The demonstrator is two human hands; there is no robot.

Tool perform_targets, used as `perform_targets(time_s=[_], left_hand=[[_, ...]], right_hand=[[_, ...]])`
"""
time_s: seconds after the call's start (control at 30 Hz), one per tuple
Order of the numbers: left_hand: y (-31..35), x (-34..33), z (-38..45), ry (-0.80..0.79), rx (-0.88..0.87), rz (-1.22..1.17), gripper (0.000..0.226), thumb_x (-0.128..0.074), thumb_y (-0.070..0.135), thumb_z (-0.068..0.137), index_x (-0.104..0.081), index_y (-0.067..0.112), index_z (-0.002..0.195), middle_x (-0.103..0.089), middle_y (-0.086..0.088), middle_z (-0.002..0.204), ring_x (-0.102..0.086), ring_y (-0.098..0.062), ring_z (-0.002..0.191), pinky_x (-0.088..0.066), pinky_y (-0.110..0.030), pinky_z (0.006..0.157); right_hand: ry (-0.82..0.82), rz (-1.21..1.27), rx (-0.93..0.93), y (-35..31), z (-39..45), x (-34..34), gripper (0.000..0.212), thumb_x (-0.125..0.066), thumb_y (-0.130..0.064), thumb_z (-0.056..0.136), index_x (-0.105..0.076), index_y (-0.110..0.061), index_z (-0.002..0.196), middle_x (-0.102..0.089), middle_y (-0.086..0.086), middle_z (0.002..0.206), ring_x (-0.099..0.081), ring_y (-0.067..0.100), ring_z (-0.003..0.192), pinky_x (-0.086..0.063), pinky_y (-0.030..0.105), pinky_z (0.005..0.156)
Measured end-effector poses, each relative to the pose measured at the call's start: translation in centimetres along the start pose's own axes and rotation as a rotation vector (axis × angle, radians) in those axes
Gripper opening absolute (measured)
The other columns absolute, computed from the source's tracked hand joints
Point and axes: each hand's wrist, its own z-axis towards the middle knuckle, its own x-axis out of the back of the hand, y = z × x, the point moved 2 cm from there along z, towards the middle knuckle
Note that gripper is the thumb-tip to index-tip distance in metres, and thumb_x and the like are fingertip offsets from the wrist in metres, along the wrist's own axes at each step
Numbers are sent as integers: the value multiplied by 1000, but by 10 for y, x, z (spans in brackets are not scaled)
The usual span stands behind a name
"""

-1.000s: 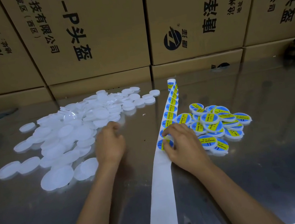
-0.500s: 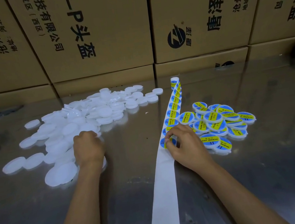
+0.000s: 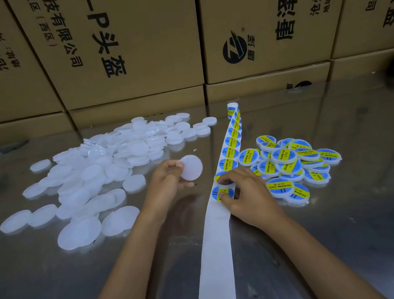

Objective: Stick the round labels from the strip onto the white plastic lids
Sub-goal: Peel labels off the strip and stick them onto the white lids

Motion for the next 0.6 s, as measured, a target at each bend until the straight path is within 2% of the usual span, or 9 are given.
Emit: perform_targets(time_s=[0.07, 0.13, 0.2, 0.23, 0.3, 0.37, 0.43, 0.5, 0.6], left_hand=[[1, -11, -5, -62, 12, -100, 13, -47, 19, 106, -56, 10, 104, -68, -19, 116, -75, -25, 90, -61, -36, 85], [-1, -21, -11, -144, 28, -139, 15, -42, 22, 108, -52, 11, 106, -72, -19, 112, -75, -24, 97, -57, -33, 91], [-4, -28, -16, -220, 23, -72, 17, -38, 24, 109, -47, 10, 108, -75, -19, 104, -74, -22, 99, -51, -32, 100], [-5, -30, -18, -244, 15, -37, 17, -36, 23, 109, -45, 10, 106, -75, -19, 104, -75, -21, 97, -50, -28, 98], [-6, -32, -20, -260, -13, 38, 16, -34, 22, 110, -42, 10, 103, -74, -19, 107, -76, -18, 92, -51, -15, 84], [-5, -33, -19, -258, -45, 111, 16, -34, 22, 110, -41, 11, 100, -73, -17, 109, -75, -15, 92, -47, -8, 72], [-6, -33, -18, -255, -61, 149, 17, -33, 23, 110, -40, 12, 99, -74, -16, 109, -75, -15, 92, -46, -8, 70], [-6, -32, -17, -253, -61, 147, 17, -33, 23, 110, -40, 13, 98, -73, -16, 109, -76, -17, 92, -46, -11, 72], [-6, -31, -16, -239, -55, 88, 15, -35, 20, 109, -41, 11, 99, -72, -17, 110, -76, -21, 87, -49, -14, 70]], right_hand=[[2, 18, 22, -2, 0, 0, 21, -69, -17, 83, -68, -22, 103, -51, -24, 94, -55, 14, 107, -43, 37, 96], [14, 19, 25, -2, 0, 0, 19, -68, -16, 83, -69, -21, 102, -54, -21, 95, -56, 14, 106, -43, 37, 95], [53, -3, 6, -1, 0, 0, 15, -66, -16, 84, -69, -21, 98, -61, -15, 98, -56, 15, 105, -42, 36, 92], [81, -27, -16, 0, 0, 0, 12, -65, -17, 85, -69, -21, 95, -63, -12, 99, -55, 16, 104, -40, 35, 90], [133, -111, -95, 5, 1, 3, 9, -61, -19, 85, -68, -20, 91, -64, -6, 101, -53, 19, 103, -37, 35, 89], [162, -246, -199, 12, 1, 6, 12, -57, -23, 88, -67, -18, 90, -62, -2, 102, -50, 22, 105, -33, 37, 90], [196, -350, -254, 18, 1, 9, 16, -55, -25, 90, -68, -16, 92, -60, 1, 105, -48, 25, 108, -33, 38, 91], [222, -345, -208, 18, 1, 11, 16, -58, -24, 87, -69, -17, 96, -60, 2, 110, -47, 26, 111, -35, 39, 92], [91, -296, -69, 12, 1, 5, 25, -61, -34, 88, -70, -24, 109, -56, -6, 128, -44, 20, 124, -29, 36, 101]])
